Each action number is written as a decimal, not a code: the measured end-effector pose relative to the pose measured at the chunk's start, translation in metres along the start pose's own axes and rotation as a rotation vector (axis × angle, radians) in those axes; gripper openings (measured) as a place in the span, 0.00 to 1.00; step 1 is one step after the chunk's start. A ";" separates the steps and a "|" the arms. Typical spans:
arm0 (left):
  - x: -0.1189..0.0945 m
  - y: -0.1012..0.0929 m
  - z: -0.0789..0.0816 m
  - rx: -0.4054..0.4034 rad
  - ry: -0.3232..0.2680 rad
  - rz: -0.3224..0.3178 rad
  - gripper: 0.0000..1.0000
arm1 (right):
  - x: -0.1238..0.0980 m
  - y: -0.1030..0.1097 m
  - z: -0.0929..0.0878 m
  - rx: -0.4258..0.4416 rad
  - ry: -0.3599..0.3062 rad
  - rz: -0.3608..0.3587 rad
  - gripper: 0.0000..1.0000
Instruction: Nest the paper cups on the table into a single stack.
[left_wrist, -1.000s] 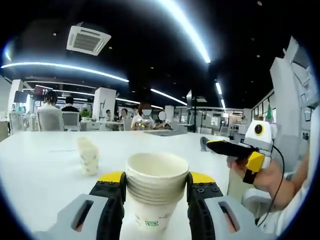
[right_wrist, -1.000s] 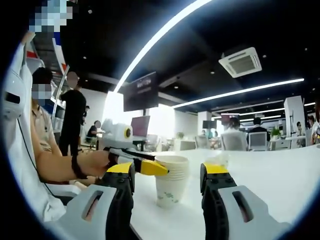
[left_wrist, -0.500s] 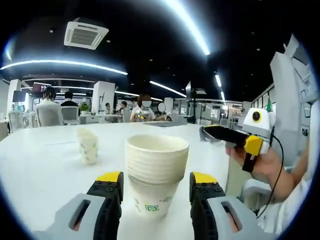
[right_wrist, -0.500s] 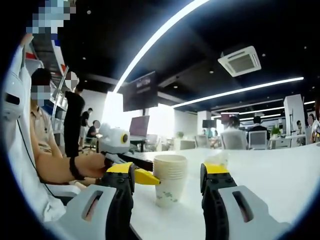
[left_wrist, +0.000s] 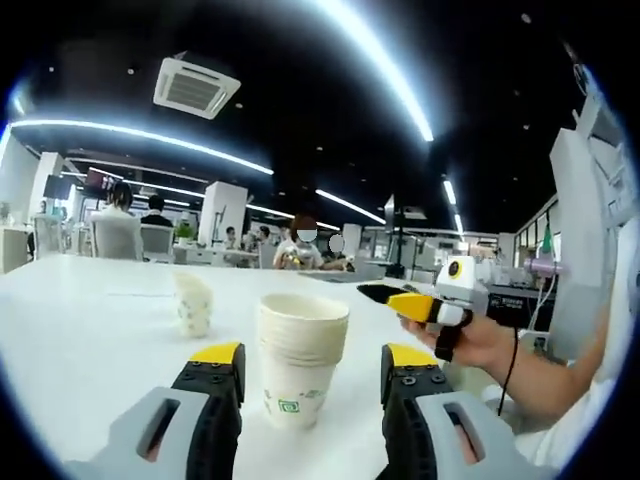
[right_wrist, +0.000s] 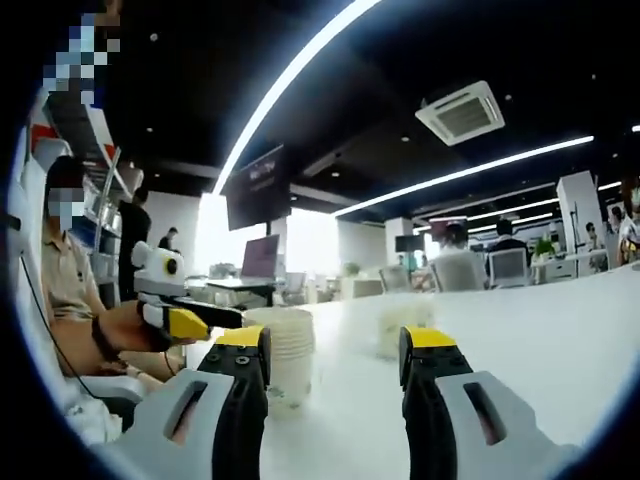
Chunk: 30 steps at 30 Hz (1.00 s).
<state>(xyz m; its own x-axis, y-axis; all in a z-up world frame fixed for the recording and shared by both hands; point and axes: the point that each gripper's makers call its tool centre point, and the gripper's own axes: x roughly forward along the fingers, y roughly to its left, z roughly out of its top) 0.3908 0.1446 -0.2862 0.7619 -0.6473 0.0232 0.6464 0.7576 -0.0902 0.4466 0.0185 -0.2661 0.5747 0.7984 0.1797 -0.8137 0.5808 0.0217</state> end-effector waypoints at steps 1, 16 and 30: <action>-0.002 -0.002 0.000 0.005 0.002 0.001 0.58 | 0.006 -0.005 -0.002 -0.010 0.013 0.005 0.54; -0.016 -0.012 0.015 0.018 -0.035 -0.002 0.57 | 0.088 -0.066 -0.035 -0.106 0.201 0.032 0.58; -0.020 -0.005 0.023 0.032 -0.045 0.013 0.56 | 0.165 -0.102 -0.077 -0.092 0.315 0.055 0.64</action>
<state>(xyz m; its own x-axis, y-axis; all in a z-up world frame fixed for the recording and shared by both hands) 0.3727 0.1555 -0.2630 0.7708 -0.6335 0.0669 0.6369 0.7687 -0.0588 0.6312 0.1035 -0.3141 0.5407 0.8304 -0.1347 -0.8411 0.5361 -0.0716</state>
